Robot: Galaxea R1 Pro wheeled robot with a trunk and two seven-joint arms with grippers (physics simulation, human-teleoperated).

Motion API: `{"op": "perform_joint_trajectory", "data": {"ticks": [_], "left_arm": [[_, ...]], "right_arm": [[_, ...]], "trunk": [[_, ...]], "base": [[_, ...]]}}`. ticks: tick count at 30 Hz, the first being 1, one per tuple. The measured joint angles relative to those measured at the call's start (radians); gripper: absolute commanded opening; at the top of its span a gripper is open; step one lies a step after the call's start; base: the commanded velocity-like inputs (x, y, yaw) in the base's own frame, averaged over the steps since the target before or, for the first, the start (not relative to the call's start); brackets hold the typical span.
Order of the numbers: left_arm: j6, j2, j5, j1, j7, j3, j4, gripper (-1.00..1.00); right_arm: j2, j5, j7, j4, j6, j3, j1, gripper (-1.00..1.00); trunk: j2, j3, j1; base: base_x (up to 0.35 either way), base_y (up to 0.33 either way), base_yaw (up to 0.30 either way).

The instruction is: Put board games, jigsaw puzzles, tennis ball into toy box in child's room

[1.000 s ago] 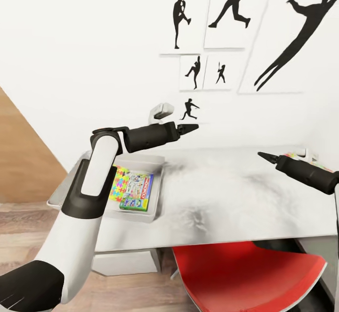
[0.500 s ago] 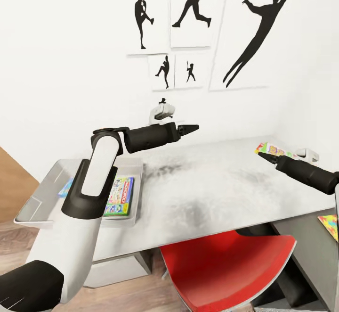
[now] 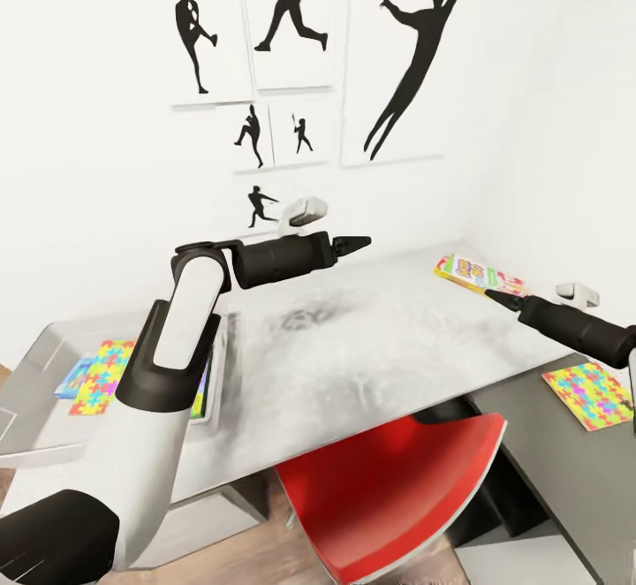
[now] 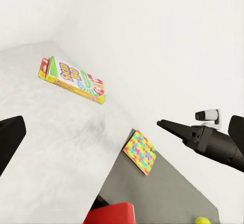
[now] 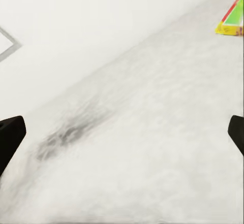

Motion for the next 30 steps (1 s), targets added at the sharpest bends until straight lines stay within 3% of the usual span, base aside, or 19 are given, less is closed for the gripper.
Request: {"op": "perform_joint_trajectory", "data": {"ticks": [30], "left_arm": [[-0.005, 0.000, -0.002, 0.006, 0.025, -0.001, 0.004, 1.00]], "right_arm": [[-0.001, 0.002, 0.003, 0.047, 0.000, -0.001, 0.026, 1.00]], "trunk": [[0.000, 0.000, 0.000]], "base": [[0.000, 0.000, -0.281]]}}
